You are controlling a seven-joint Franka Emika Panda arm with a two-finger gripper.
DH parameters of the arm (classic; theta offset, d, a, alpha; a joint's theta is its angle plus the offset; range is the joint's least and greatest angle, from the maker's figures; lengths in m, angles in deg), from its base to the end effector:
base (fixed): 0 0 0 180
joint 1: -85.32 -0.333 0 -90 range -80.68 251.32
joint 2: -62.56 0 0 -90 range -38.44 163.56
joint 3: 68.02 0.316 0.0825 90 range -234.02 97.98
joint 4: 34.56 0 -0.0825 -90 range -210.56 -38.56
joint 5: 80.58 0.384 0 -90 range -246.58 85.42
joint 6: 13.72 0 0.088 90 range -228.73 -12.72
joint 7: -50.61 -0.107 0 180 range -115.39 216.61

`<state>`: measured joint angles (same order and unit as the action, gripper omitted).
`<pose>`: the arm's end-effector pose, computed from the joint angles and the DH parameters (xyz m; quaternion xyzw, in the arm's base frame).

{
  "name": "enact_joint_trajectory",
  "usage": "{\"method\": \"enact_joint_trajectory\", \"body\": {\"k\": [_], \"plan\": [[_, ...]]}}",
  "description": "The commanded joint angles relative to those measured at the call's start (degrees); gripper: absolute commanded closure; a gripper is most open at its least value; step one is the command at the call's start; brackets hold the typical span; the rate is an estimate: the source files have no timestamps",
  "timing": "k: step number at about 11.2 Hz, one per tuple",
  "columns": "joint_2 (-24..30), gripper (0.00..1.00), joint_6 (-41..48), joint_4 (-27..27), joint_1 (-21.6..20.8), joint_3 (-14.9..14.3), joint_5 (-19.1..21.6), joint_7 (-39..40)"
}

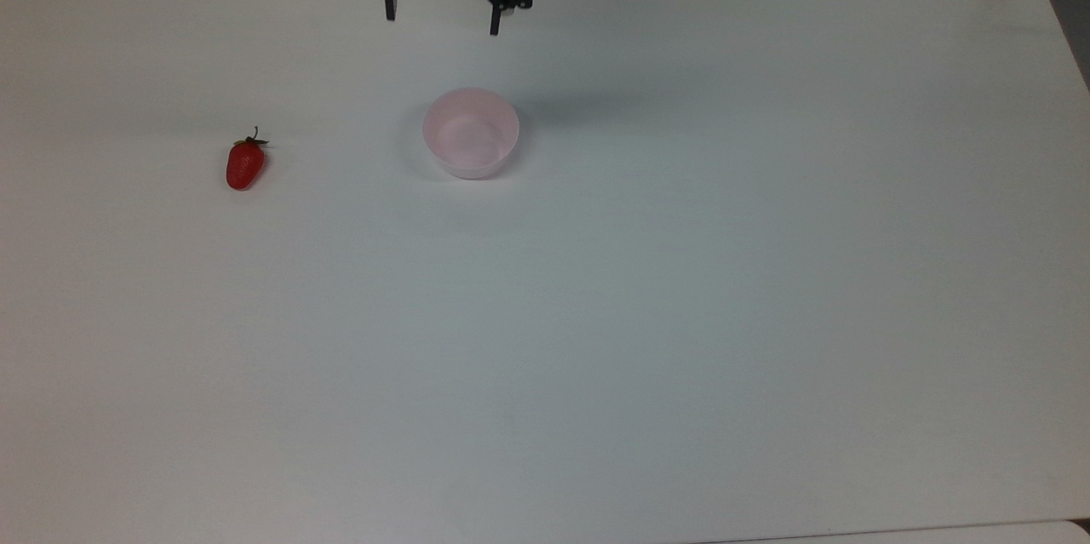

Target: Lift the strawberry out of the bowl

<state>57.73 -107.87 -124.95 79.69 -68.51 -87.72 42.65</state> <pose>0.5835 0.0402 0.5803 0.9978 -0.0195 -0.0021 0.0631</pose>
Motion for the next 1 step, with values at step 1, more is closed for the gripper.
{"method": "enact_joint_trajectory", "body": {"k": [1], "plan": [[2.89, 0.0, 0.71, -1.63, -0.35, -1.97, 2.83, 0.14]]}}
